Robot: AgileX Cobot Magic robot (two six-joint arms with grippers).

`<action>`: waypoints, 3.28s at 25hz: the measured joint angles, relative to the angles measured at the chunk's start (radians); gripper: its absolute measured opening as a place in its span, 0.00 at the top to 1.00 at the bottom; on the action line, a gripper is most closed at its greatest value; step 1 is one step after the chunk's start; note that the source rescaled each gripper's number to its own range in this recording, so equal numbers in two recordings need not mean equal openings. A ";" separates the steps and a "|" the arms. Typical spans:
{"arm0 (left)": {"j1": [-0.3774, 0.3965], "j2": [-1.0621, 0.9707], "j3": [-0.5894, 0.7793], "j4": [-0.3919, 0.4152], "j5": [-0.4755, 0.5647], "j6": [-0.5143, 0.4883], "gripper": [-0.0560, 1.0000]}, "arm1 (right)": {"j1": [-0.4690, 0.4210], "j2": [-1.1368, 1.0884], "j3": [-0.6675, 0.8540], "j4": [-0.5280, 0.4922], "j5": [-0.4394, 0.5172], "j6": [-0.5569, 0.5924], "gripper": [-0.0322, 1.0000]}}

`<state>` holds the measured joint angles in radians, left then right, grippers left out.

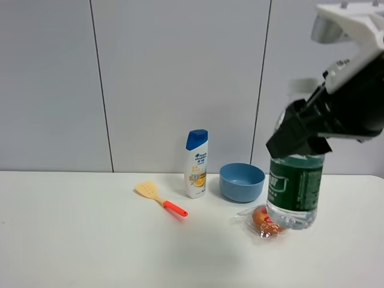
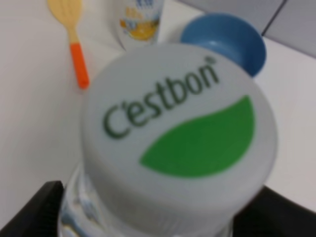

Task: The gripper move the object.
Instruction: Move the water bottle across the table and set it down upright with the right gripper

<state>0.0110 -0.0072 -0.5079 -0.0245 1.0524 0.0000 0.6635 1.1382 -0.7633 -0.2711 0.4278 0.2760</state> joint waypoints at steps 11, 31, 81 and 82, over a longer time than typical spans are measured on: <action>0.000 0.000 0.000 0.001 0.000 0.000 0.00 | -0.089 0.000 0.274 0.008 -0.345 -0.124 0.97; 0.000 0.000 0.000 0.001 0.000 0.000 0.00 | -0.101 0.247 0.437 0.227 -0.767 -0.384 0.97; 0.000 0.000 0.000 0.001 0.000 0.000 0.00 | -0.103 0.249 0.436 0.443 -0.800 -0.660 0.82; 0.000 0.000 0.000 0.001 0.000 0.000 0.00 | -0.103 0.248 0.436 0.443 -0.808 -0.660 0.74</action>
<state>0.0110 -0.0072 -0.5079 -0.0239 1.0524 0.0000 0.5606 1.3863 -0.3270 0.1722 -0.3804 -0.3842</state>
